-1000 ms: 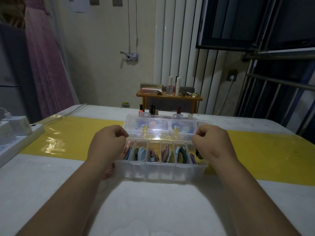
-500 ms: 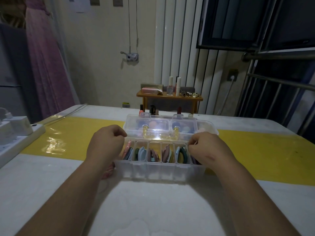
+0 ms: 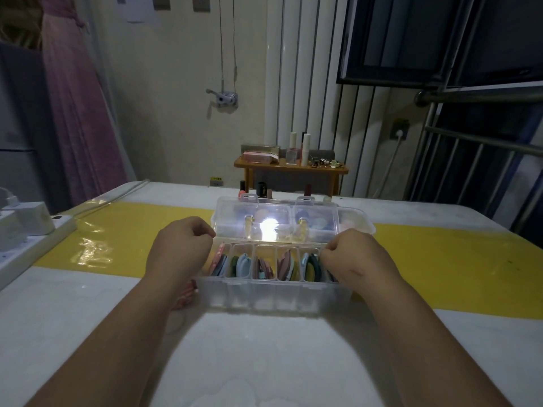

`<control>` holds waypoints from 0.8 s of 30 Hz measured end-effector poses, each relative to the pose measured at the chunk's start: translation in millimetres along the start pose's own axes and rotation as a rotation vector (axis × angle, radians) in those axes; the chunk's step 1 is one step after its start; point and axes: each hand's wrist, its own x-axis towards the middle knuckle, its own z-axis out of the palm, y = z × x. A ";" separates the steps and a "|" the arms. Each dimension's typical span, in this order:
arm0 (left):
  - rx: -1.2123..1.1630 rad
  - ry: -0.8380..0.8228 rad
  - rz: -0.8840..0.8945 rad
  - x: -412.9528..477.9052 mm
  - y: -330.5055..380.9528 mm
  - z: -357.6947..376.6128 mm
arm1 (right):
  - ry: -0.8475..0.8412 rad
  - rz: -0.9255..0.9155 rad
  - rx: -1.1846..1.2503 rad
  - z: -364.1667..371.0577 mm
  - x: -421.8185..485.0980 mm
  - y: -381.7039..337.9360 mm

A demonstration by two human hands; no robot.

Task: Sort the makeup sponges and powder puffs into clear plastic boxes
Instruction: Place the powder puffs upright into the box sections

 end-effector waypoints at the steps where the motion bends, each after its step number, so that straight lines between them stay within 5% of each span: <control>1: -0.004 0.000 0.000 0.6 -0.6 0.0 | 0.001 -0.014 0.007 0.3 -0.5 0.0; 7: 0.005 -0.067 -0.048 11.6 -15.1 -5.8 | 0.091 -0.077 0.048 -0.9 -3.6 1.0; 11: 0.210 -0.133 -0.066 18.1 -29.1 -7.2 | 0.141 -0.153 0.120 4.0 -2.8 -1.3; 19: 0.461 -0.366 -0.123 17.9 -38.3 -7.8 | 0.108 -0.305 0.184 10.0 -5.1 -6.2; 24: 0.502 -0.373 -0.071 15.2 -36.4 -9.1 | 0.091 -0.320 0.180 10.7 -5.5 -5.1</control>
